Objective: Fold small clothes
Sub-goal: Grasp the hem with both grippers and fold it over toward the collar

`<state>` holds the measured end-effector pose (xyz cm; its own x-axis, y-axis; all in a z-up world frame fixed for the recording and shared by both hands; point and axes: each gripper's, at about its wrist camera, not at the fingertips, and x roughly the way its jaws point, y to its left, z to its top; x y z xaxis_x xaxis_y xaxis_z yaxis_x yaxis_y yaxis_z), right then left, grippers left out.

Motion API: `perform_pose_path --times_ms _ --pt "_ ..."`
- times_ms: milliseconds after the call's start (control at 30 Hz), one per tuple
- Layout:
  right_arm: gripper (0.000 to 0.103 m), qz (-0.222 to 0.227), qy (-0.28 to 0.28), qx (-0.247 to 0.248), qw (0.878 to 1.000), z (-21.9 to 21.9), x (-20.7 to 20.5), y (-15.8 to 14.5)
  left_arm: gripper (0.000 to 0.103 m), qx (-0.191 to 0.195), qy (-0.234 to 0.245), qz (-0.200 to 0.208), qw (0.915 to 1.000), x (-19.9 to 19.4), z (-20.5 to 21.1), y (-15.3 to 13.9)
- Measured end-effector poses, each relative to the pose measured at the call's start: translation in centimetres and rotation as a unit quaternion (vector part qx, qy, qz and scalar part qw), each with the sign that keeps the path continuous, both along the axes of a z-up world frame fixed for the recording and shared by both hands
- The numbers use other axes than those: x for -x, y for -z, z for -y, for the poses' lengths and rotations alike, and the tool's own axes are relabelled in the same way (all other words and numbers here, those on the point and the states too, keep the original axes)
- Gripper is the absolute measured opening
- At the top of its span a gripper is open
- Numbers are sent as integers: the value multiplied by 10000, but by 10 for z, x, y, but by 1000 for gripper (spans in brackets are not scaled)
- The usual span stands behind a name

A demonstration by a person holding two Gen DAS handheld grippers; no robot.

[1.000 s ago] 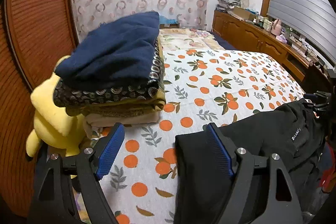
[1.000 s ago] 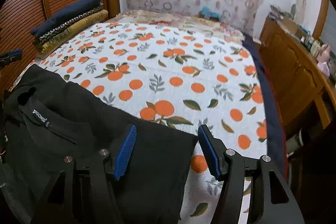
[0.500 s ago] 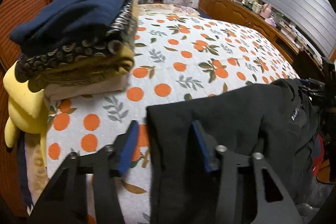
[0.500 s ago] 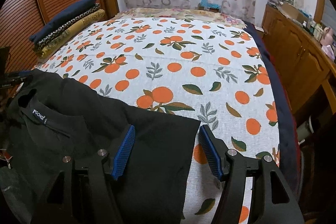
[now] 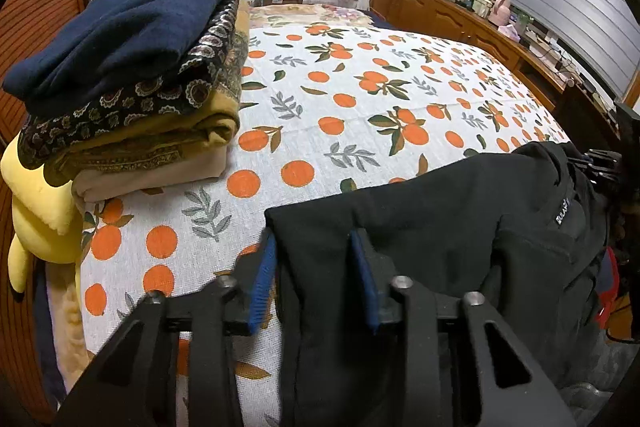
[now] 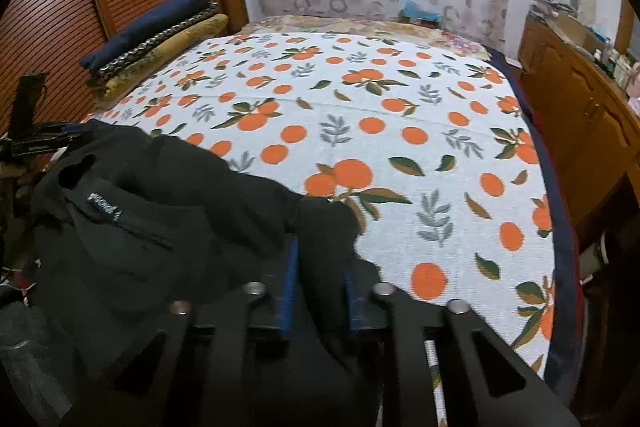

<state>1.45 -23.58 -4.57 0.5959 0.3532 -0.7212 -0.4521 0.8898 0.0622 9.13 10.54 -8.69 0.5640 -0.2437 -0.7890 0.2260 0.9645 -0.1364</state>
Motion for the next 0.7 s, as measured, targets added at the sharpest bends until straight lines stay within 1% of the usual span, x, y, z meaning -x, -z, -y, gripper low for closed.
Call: perform_pose_path --times_ms 33,100,200,300,467,633,700 --pt "13 35 2 15 10000 -1 1 -1 15 72 24 -15 10000 0 0 0" --pt "11 101 13 -47 9999 -1 5 -3 12 121 5 137 9998 5 0 -5" --pt "10 444 132 -253 9986 6 21 -20 11 211 -66 570 9981 21 1 -26" --pt "10 830 250 -536 9948 18 42 -49 11 479 -180 1084 9928 41 -5 -62" --pt "9 1564 312 -767 9842 36 87 -107 10 715 -271 1962 9776 76 -14 -127" --pt "9 2303 291 -821 9692 49 130 -170 10 824 -275 2645 9605 100 -21 -183" --pt "9 2570 233 -776 9630 51 146 -196 10 842 -255 2928 9521 111 -22 -206"
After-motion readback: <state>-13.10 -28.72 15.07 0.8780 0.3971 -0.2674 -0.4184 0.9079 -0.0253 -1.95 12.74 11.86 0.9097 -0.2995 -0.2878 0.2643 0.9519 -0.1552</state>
